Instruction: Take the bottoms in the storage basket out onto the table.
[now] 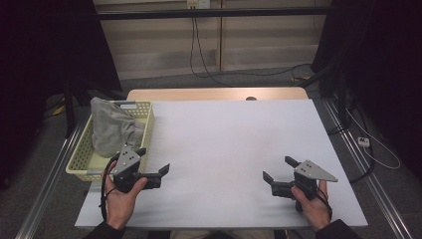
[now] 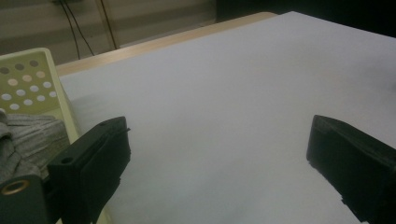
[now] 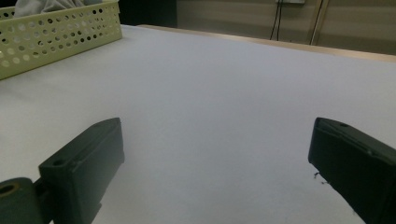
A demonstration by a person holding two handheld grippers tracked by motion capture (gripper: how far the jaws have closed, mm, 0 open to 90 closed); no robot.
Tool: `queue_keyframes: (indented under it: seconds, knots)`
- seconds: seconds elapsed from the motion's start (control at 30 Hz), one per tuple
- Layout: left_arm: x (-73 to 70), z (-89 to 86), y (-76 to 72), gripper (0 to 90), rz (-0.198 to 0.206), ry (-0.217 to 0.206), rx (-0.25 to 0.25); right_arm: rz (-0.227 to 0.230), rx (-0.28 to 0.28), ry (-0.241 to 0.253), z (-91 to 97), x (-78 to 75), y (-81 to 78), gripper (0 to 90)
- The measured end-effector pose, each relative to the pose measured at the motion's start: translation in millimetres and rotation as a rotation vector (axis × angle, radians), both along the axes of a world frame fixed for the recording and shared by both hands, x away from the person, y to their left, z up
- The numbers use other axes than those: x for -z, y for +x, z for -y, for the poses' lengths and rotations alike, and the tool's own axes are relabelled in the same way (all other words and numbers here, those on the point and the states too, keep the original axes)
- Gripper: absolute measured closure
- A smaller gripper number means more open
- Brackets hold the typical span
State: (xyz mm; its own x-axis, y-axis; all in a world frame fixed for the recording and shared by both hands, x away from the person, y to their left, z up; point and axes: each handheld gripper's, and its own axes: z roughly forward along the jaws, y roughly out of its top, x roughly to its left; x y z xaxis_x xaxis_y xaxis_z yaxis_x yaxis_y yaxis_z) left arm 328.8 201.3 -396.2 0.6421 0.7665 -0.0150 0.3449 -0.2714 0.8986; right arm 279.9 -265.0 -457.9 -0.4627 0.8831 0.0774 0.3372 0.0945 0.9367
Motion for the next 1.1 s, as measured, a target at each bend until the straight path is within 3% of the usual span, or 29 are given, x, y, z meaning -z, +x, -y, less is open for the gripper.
queue_keyframes:
  seconds: [0.13, 0.7, 0.9, 1.1]
  knots:
    - [-1.6, -7.1, 3.9, 6.9, -0.008, -0.004, -0.023, -0.003, 0.005, -0.003, -0.8, 0.2, 0.0, 3.5]
    - [-18.1, -32.4, 14.0, 6.9, 0.036, -0.027, -0.091, -0.006, 0.008, -0.001, 1.6, 0.5, -2.4, 3.6]
    - [-22.0, -39.3, 21.7, 7.0, 0.028, -0.01, -0.11, -0.003, 0.003, 0.005, 1.8, 0.1, -2.8, 3.6]
    - [-23.0, -49.2, 33.1, 7.4, -0.012, -0.03, -0.121, -0.003, -0.004, 0.005, 1.1, -0.2, -2.6, 3.5]
